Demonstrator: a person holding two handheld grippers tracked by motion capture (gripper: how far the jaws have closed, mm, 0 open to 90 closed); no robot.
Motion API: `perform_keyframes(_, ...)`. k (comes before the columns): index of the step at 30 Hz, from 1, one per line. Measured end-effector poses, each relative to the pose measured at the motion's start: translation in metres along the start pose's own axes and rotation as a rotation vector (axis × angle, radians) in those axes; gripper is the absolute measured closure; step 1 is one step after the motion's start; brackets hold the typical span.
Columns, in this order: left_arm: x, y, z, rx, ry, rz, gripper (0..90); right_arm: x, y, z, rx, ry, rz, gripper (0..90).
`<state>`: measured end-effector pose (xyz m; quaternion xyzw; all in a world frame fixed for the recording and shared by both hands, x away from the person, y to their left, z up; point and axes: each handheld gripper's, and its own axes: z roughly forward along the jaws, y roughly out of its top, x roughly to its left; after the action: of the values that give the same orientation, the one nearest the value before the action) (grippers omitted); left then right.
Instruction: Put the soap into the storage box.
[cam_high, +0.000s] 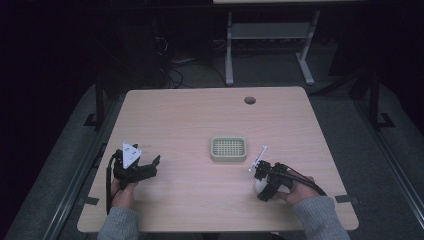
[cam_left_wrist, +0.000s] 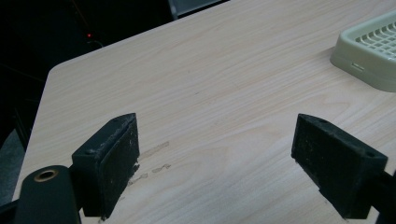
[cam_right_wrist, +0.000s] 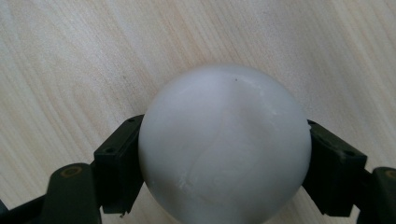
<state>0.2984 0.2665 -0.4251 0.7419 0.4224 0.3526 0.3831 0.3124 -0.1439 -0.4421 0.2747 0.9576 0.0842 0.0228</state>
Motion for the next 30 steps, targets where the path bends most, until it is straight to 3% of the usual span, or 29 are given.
perform_keyframes(30, -0.001, 0.0, 0.002, 0.009, 0.002, 0.001, 14.8, -0.012, -0.001, -0.023, -0.054, 0.019, 0.004, 23.2)
